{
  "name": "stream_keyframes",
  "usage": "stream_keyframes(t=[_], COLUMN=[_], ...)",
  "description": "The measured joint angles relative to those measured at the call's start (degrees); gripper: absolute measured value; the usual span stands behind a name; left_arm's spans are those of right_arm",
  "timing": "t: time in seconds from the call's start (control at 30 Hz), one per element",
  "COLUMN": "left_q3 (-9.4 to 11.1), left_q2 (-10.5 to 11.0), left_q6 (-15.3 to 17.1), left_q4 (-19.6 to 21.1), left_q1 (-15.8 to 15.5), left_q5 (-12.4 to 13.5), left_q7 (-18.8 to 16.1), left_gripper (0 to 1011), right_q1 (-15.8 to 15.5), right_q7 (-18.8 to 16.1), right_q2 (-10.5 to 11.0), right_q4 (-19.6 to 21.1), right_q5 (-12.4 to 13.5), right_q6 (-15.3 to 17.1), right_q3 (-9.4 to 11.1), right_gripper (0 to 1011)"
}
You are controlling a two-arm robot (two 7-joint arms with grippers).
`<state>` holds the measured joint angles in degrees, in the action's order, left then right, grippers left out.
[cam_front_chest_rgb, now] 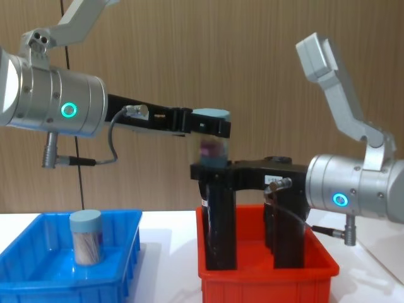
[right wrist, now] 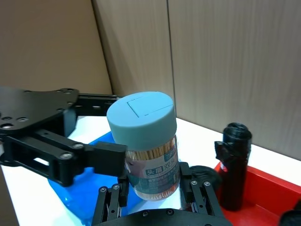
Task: Pick the cotton swabs from the blue box and place them into the white box.
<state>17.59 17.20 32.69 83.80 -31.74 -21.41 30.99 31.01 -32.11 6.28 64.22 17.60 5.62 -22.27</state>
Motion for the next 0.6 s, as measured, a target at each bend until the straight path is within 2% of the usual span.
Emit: stream_keyframes(t=[0.6], left_q3=[-0.01], left_q2=[0.00], left_q6=[-0.01], left_q4=[0.00], left_q1=[0.00], left_q5=[0.01], left_q7=[-0.05], left_gripper=[1004], right_q1=[-0.37], right_q7=[2.75], right_q2=[2.28], right_q4=[-0.15], right_q5=[0.54], right_q6=[-1.03], right_q3=[2.77], right_gripper=[641])
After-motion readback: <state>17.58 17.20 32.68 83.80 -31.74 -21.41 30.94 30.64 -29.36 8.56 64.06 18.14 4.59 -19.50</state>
